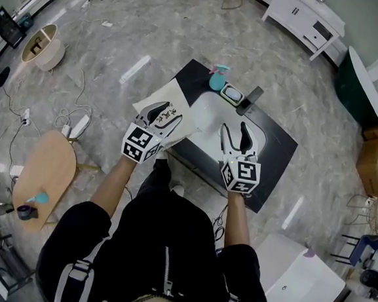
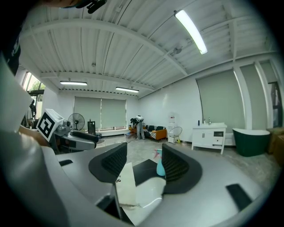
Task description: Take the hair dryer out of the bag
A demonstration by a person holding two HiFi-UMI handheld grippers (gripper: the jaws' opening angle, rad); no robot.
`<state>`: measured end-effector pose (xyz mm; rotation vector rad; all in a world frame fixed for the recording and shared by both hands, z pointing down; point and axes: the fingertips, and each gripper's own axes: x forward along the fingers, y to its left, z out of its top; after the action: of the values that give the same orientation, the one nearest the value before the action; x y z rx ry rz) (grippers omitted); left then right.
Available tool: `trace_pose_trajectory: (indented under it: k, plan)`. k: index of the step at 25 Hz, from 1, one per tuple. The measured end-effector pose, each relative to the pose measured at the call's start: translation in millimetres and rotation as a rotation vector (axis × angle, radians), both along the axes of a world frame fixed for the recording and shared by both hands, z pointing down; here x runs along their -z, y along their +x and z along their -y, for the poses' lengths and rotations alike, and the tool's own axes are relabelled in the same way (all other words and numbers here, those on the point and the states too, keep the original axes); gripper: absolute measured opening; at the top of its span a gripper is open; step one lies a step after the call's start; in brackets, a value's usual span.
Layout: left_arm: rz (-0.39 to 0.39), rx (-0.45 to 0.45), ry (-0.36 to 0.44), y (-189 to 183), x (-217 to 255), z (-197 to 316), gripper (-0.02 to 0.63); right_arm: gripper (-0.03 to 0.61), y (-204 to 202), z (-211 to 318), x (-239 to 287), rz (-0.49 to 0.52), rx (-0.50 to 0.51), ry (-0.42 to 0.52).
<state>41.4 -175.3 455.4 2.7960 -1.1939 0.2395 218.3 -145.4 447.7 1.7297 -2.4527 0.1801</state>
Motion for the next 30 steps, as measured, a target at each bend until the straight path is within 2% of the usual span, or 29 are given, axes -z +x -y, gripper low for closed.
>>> trace_pose_trajectory:
  k: [9,16,25,30]
  plan:
    - [0.024,-0.007,-0.049,-13.6,-23.4,4.8,0.236,0.242,-16.2,1.8,-17.0,-0.004,0.01,-0.047]
    - [0.066,-0.038,-0.116,-11.2,-61.4,2.2,0.236,0.244,-24.5,2.2,-40.1,-0.012,0.016,-0.1]
    - [0.164,-0.135,-0.202,4.3,-128.9,-10.8,0.236,0.245,-22.1,0.9,-58.6,-0.012,-0.011,-0.145]
    - [0.267,-0.183,-0.272,10.2,-170.7,-21.0,0.236,0.245,-19.8,0.9,-67.0,-0.01,-0.022,-0.166]
